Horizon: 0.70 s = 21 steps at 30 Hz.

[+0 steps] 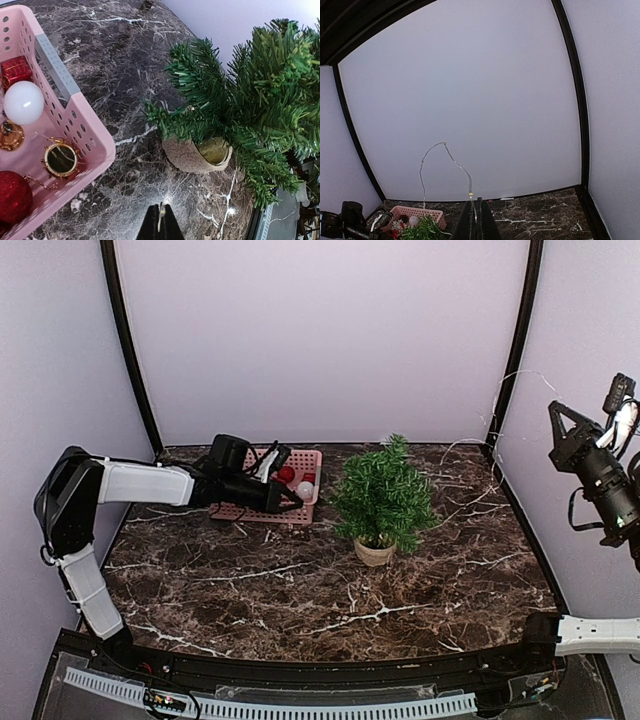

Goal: Decorate the small christmas tree
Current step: Pass from the right arm to the left

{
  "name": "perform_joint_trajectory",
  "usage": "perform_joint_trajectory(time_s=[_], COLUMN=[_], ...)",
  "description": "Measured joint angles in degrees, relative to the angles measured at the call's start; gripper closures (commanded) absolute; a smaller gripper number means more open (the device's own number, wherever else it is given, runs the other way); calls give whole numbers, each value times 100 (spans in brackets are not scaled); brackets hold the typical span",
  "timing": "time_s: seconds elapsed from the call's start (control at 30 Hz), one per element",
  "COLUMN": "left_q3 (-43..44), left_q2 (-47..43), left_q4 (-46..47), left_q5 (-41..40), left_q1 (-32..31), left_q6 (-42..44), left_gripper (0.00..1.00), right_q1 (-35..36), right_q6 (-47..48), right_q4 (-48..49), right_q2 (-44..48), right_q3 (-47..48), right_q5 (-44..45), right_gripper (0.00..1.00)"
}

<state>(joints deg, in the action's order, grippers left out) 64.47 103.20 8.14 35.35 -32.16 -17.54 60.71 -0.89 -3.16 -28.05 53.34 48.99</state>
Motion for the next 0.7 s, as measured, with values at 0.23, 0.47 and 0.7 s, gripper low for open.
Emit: perform_joint_trajectory(time_s=[0.23, 0.47, 0.7], left_q3=[2, 789, 1506], left_q2=[-1311, -2625, -3047], left_q4=[-310, -831, -1349], left_q5=[-562, -977, -1270], left_q1=[0, 0, 2], left_q6=[153, 647, 997], left_gripper=[100, 100, 100], right_q1=[0, 0, 0], right_q6=[-227, -776, -1366], right_q4=[-442, -1147, -1679], right_q2=[-15, -103, -214], right_q3=[-4, -37, -195], right_q5=[9, -201, -629], right_gripper=[100, 100, 100])
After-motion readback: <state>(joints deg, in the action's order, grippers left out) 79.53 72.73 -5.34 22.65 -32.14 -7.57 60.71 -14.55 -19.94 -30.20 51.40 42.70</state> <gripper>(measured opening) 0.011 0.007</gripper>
